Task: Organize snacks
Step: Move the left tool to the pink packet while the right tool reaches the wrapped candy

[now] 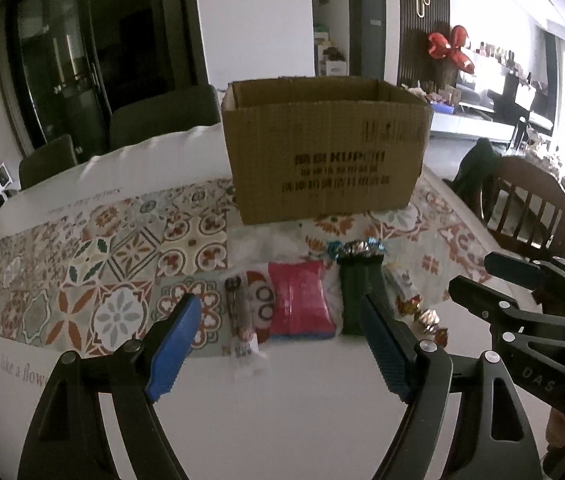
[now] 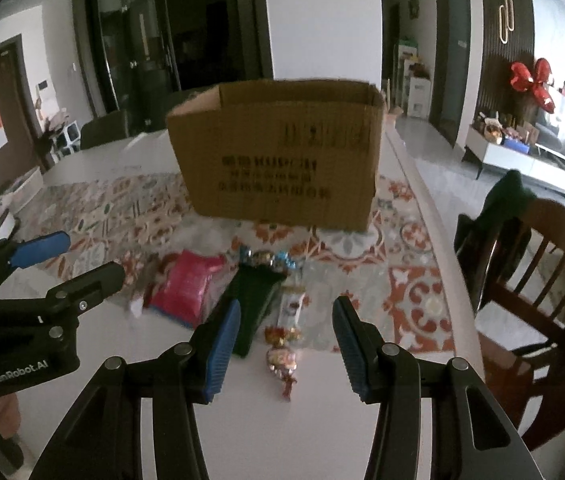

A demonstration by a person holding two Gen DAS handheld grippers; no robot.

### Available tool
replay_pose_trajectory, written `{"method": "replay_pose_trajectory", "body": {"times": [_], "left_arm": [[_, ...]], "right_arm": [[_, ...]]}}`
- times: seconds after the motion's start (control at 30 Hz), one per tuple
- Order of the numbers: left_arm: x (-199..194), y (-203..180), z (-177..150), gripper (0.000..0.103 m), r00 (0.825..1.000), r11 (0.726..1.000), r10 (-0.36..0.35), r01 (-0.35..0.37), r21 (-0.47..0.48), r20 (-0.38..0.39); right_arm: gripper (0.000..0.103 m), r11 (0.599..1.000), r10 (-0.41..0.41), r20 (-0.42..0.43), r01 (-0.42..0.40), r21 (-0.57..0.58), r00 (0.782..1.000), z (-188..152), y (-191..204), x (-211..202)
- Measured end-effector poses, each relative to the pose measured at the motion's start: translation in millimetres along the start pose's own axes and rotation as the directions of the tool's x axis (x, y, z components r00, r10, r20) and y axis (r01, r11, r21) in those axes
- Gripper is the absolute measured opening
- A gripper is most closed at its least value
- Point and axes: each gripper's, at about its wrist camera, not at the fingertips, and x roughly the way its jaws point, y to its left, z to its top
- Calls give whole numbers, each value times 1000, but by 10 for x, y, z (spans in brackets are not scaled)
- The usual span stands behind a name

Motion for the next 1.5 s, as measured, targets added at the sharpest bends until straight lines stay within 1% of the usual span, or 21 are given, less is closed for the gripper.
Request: {"method": "replay_pose_trajectory", "body": {"times": [0.1, 0.43, 0.8, 0.83, 0.9, 1.0, 1.23, 1.33, 1.5], "left_arm": [[24, -19, -60, 80, 1000, 1000, 8, -8, 14, -3], [188, -40, -193, 80, 999, 1000, -9, 10, 9, -51], [415, -10, -283, 80, 994, 1000, -9, 9, -3, -110], [427, -10, -284, 80, 994, 1000, -10, 9, -4, -112], [454, -8, -279, 80, 993, 1000, -10, 10, -6, -116], [484, -13, -258, 80, 993, 1000, -14, 13, -9, -116], [563, -15, -224, 80, 992, 999, -32, 30, -20, -119], [583, -22, -212, 80, 992, 999, -35, 33, -19, -118], [617, -28, -152, 80, 993, 999, -39, 38, -15, -108]], "right_arm": [[49, 1000, 7, -26, -7, 8, 1000, -89, 0, 43], [49, 999, 17, -96, -14, 29, 995, -253, -34, 217], [48, 999, 14, -141, -9, 34, 990, -319, -43, 449], [44, 999, 13, -146, -7, 37, 989, -322, -46, 475], [41, 999, 17, -155, -12, 39, 988, -323, -56, 517], [40, 999, 19, -161, -12, 43, 987, -325, -56, 560], [25, 999, 37, -172, -32, 35, 984, -335, -26, 610], [25, 999, 29, -160, -26, 20, 987, -333, -8, 582], [25, 999, 27, -111, -25, 22, 993, -262, 12, 468]]}}
